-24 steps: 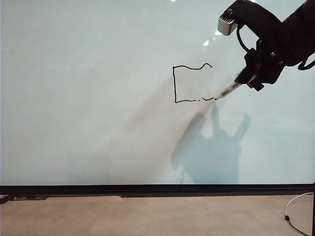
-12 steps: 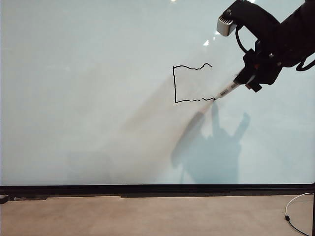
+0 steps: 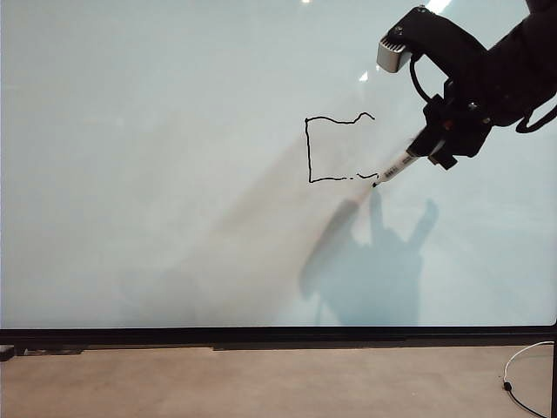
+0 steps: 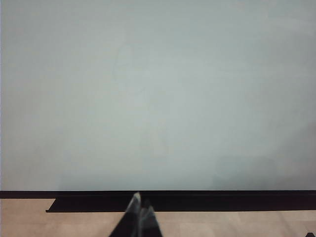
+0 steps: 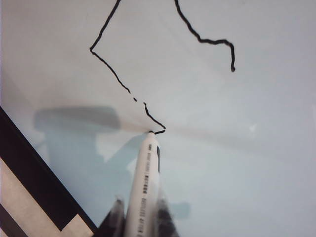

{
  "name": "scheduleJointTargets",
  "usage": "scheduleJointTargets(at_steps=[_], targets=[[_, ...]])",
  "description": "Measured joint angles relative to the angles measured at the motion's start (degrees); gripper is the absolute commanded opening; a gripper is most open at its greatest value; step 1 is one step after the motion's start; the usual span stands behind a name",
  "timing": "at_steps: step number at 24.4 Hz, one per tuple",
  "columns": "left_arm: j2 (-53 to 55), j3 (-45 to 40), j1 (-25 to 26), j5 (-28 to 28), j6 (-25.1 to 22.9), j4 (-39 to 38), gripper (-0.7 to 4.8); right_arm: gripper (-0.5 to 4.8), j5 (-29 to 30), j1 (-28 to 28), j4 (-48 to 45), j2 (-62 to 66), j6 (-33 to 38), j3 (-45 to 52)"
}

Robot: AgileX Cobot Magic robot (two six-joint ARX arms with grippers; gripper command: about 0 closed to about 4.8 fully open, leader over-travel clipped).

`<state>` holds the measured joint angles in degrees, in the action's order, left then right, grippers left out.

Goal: Pick up the pen on the shelf to the right of the whiteboard and draw a rectangle.

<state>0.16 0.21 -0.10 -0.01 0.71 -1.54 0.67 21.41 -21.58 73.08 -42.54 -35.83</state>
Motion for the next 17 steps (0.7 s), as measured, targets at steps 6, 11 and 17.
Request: scheduleJointTargets(at_steps=[6, 11, 17], targets=[[0.0, 0.0, 0.0, 0.0, 0.0, -0.02, -0.04, -0.05, 0.04, 0.07, 0.48, -0.68, 0.0, -0.52], [0.0, 0.0, 0.0, 0.0, -0.02, 0.0, -0.04, -0.05, -0.07, 0.07, 0.46, -2.6, -0.04, -0.59], [0.0, 0.0, 0.0, 0.0, 0.0, 0.0, -0.04, -0.05, -0.26, 0.07, 0.5, -3.96, -0.44, -0.66]])
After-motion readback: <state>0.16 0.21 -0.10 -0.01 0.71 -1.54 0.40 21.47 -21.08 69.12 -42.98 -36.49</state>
